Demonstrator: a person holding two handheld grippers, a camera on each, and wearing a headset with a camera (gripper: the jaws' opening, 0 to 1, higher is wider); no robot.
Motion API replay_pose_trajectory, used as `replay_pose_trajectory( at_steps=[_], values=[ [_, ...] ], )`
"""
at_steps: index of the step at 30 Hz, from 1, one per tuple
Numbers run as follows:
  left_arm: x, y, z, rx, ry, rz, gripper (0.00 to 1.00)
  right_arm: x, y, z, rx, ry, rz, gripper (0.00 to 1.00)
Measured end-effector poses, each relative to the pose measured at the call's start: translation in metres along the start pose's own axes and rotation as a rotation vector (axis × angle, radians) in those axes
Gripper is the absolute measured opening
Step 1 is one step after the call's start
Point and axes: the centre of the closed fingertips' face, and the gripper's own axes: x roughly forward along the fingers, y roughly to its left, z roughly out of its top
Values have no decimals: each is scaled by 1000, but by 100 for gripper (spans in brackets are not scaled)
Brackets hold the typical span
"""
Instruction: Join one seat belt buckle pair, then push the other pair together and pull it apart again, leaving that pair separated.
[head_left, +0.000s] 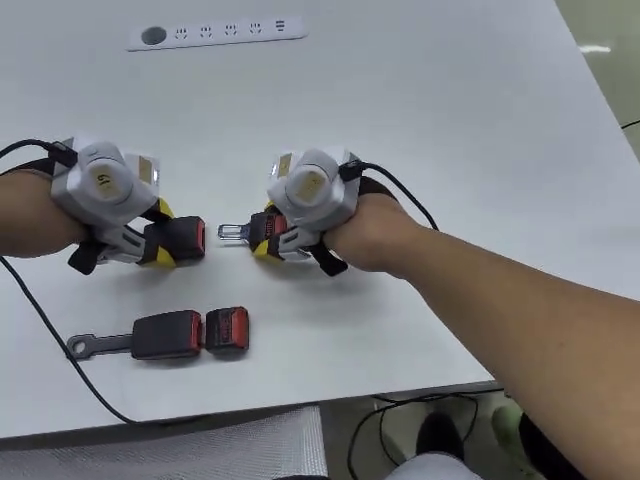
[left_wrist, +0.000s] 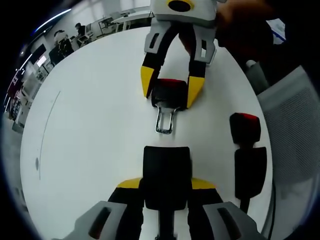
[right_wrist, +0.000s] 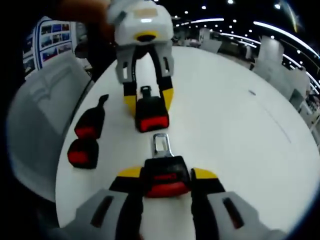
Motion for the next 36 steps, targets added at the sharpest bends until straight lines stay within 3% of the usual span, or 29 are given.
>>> replay_pose_trajectory(
  at_steps=[13,26,36],
  values=[
    [0,2,-1,-1,13,-2,33,16,3,11,-64,14,16,36],
    [0,1,0,9,30,-5,33,17,8,15,-107,7,11,36],
    [1,1,1,22,27,-7,33,19,9,20,-72,-33,17,35]
  ],
)
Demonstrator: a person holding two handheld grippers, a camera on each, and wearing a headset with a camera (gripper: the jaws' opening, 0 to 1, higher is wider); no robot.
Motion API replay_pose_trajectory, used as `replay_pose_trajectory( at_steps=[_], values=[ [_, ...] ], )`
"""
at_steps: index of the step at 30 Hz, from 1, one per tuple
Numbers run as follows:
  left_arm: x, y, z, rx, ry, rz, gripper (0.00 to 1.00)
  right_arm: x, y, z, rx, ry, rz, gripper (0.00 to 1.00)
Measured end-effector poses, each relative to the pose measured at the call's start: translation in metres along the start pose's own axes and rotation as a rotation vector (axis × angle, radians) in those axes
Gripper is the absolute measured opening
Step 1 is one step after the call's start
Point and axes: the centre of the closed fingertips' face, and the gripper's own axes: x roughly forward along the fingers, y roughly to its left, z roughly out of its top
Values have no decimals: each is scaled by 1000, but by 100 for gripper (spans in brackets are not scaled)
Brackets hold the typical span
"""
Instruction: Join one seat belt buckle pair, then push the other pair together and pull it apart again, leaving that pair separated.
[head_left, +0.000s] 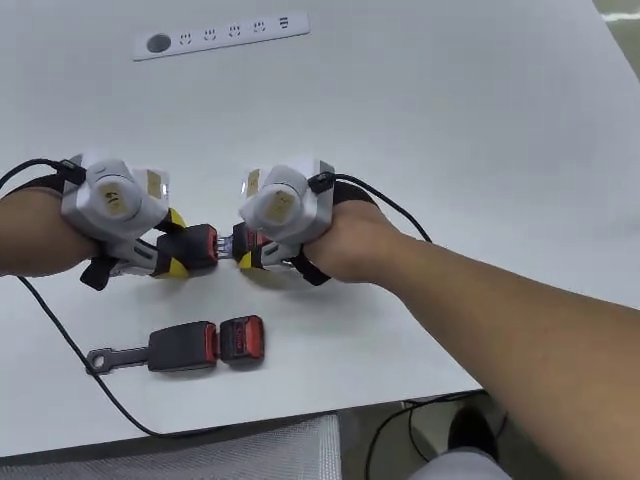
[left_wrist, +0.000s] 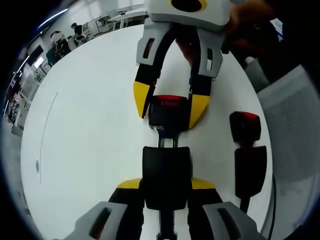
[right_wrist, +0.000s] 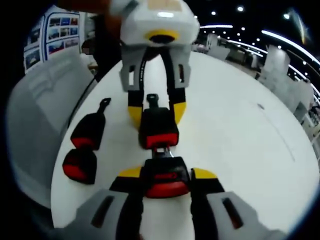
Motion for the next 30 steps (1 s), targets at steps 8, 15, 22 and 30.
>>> replay_pose_trajectory(
  at_steps=[8,15,22,30],
  values=[
    [0,0,0,-3,-17,2,32,2,1,4,-1,-13,14,34],
    [0,0,0,3,-21,1,32,12,4,17,-12,-14,18,34],
    [0,-1,0,3,-17,1,33,9,4,16,-13,-24,21,34],
    [0,-1,0,5,-15,-2,33,-2,2,6,-27,5,19,35]
  ],
)
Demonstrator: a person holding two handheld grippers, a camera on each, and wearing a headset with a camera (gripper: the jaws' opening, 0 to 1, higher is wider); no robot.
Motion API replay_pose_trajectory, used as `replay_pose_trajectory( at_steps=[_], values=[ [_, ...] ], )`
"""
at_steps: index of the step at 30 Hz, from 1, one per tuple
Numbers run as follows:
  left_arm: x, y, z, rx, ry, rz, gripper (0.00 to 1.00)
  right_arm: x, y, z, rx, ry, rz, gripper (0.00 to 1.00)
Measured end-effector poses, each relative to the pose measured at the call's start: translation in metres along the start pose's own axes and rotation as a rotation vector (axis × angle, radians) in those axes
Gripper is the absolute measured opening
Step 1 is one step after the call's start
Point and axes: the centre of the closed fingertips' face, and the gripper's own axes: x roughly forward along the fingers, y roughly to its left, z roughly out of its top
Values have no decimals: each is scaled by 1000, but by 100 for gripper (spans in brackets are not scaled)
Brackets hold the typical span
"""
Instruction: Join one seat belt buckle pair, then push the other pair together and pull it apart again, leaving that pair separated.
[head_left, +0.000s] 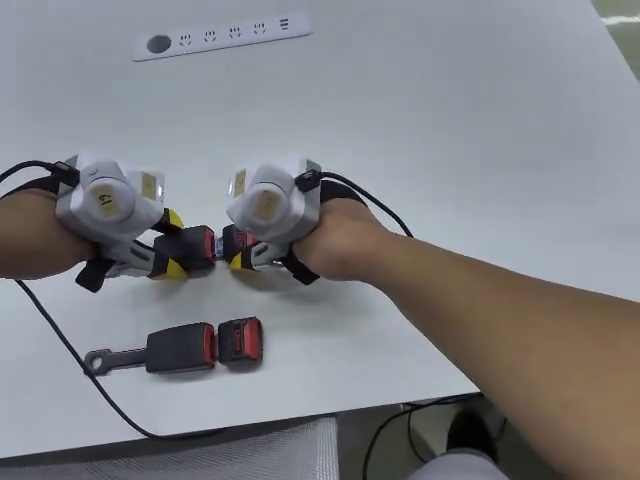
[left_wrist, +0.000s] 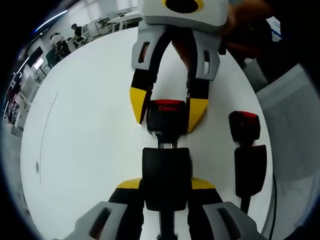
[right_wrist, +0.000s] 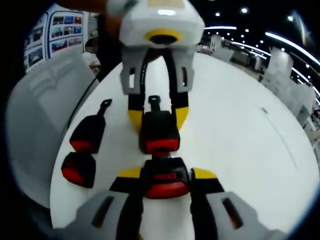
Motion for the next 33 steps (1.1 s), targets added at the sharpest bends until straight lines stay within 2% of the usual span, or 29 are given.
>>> replay_pose_trajectory(
  at_steps=[3,8,14,21,26,33],
  values=[
    [0,-1,1,15,2,-3,33,-5,1,-5,5,0,2,35],
    [1,0,0,9,14,-6,34,-12,0,-13,7,18,-4,36],
    [2,0,-1,7,27,-4,34,-39,-6,-40,26,36,-4,36],
    [1,0,0,6,27,-5,34,-74,-20,-79,72,49,-37,36],
    [1,-1,1,8,45,-7,34,-96,-13,-98,77,75,-36,36],
    [1,-1,1,4,57,-8,34,-115,-7,-115,82,94,-31,37]
  ],
)
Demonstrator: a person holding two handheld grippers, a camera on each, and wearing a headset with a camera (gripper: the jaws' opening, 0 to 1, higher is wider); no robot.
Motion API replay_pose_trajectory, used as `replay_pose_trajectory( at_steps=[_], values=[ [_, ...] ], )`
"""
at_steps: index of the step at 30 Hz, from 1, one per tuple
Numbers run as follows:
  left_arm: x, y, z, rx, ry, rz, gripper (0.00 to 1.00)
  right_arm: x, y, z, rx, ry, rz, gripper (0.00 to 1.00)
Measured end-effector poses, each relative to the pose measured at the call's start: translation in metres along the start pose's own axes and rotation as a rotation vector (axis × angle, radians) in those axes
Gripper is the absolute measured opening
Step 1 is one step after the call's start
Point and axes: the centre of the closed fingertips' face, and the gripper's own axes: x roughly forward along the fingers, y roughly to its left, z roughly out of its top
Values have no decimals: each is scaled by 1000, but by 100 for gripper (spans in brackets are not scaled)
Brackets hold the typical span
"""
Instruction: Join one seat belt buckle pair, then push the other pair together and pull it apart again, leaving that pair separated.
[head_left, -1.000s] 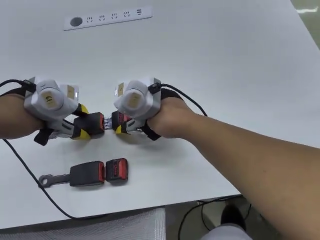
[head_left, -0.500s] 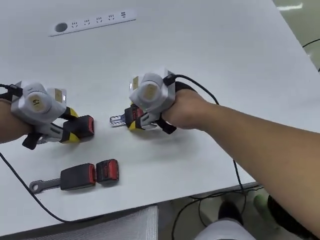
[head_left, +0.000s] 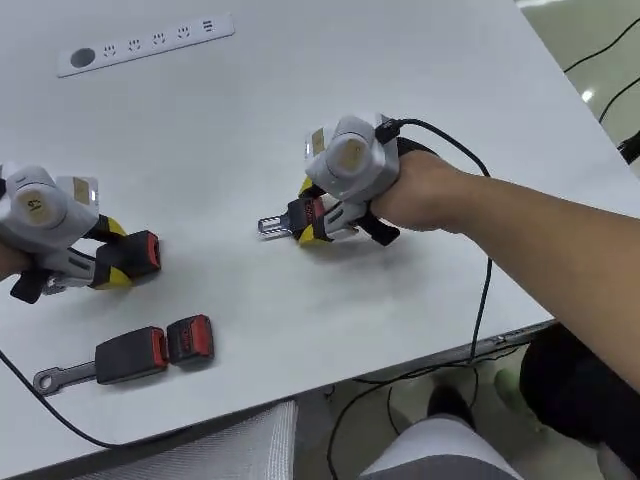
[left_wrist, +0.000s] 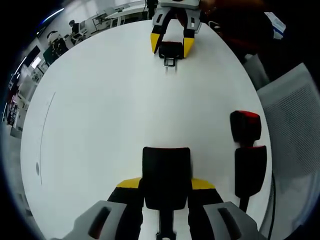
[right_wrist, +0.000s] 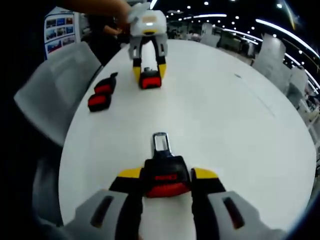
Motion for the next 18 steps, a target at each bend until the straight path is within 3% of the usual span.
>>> replay_pose_trajectory(
  at_steps=[5,9,15,18],
  values=[
    [-1,-1,1,-8,10,9,34,-4,0,-4,-8,13,-19,37],
    [-2,0,0,-31,-6,27,34,-6,-1,-4,-4,14,-64,39],
    [-9,0,-7,-59,-24,97,40,-18,-3,-3,41,-15,-165,51],
    [-20,-2,-8,-86,-63,144,45,-29,-1,-2,80,-40,-203,54]
  ],
)
